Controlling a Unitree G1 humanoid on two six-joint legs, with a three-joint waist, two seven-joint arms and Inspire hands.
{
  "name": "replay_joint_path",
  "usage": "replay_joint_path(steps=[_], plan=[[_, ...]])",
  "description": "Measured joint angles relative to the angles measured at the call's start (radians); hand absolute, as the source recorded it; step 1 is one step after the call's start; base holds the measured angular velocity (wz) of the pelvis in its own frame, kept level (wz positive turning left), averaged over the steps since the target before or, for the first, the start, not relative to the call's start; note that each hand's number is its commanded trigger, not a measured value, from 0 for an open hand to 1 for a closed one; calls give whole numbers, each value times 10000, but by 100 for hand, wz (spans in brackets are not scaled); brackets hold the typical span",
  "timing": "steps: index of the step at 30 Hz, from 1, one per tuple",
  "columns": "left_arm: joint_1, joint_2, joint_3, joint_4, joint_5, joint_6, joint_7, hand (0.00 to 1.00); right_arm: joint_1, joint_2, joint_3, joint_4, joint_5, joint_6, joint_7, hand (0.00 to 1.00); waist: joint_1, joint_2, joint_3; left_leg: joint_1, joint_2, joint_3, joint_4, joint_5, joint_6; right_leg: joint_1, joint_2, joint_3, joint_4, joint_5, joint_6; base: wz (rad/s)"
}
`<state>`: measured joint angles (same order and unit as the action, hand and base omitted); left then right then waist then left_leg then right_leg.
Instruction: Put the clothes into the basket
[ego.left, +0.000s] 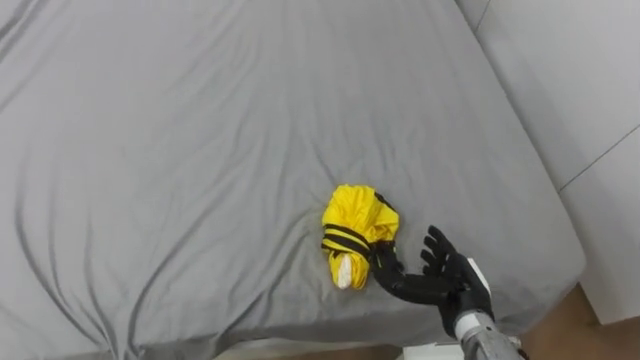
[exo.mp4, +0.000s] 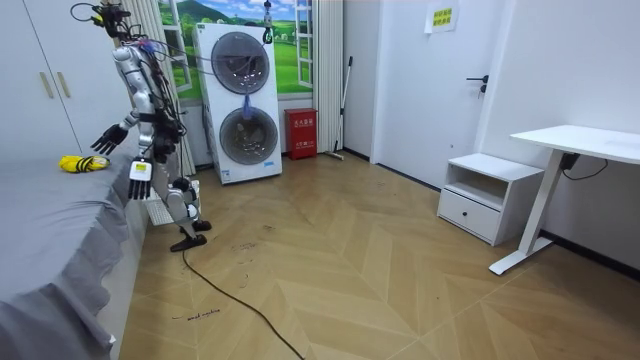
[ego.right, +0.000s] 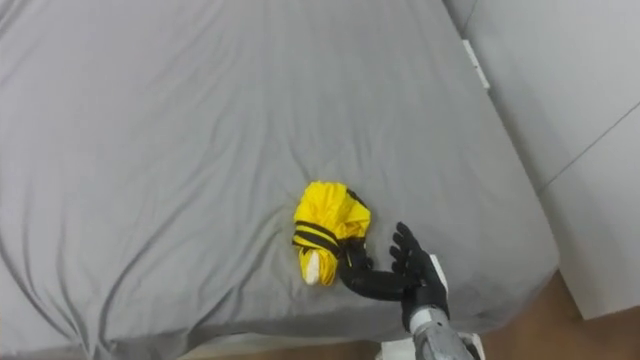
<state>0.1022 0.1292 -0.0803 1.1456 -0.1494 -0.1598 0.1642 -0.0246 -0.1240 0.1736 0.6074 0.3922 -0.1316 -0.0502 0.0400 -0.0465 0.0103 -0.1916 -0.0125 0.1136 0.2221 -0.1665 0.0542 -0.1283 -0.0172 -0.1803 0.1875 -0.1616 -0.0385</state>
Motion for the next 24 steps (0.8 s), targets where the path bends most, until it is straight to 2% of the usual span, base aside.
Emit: replay_joint_path(steps=[5,12,19,24], plan=[[-34,28,10,86,-24,18,3,0,-123,0,34,153,53,-3,-53,0,260,6,1,-92,-10,3,-13,1,6,-85,-23,-129,0,18,28,0],[-112,54,8,132,-158,240,5,0,-1077,-63,21,1310,100,31,-566,0,401,5,8,-247,-16,-124,16,13,10,-155,-23,-269,-6,18,29,6],[-115,94,255,219,-131,405,5,0,-1767,-76,-114,1927,-635,32,-1031,0,465,-135,74,-476,-52,-270,62,39,17,-322,-52,-426,-9,17,29,6],[-105,95,269,240,-129,520,-3,0,-2492,-103,-632,2997,-423,32,-1291,0,549,-126,101,-730,-111,-407,117,70,66,-471,-112,-650,-12,17,29,12]])
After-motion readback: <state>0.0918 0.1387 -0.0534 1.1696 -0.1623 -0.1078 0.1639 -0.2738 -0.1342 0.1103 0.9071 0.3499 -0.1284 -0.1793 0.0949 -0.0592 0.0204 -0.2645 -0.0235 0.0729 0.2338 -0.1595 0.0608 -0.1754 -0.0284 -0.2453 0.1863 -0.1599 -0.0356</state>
